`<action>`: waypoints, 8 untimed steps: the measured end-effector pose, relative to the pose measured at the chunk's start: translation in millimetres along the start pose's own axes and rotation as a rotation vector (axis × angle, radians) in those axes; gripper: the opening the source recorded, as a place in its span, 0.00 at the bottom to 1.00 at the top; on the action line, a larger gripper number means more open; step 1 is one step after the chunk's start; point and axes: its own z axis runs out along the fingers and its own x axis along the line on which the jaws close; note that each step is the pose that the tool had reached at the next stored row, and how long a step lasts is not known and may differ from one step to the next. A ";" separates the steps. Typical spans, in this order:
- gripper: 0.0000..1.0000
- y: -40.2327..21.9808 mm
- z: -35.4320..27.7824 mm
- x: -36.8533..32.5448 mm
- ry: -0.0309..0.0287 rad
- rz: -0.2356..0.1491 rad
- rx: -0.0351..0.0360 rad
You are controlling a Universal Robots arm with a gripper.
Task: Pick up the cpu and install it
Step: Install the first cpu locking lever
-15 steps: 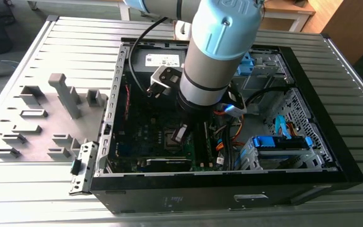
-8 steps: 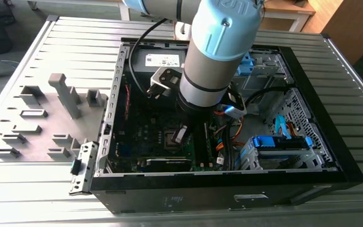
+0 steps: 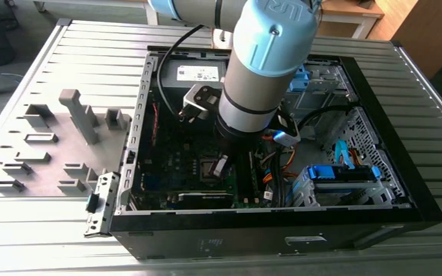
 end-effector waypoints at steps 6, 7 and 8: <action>0.11 -3.0 0.0 -1.5 0.0002 0.000 0.0002; 0.11 -3.0 0.0 -1.6 0.0005 0.000 0.0003; 0.11 -3.1 0.4 -1.5 0.0008 0.001 0.0005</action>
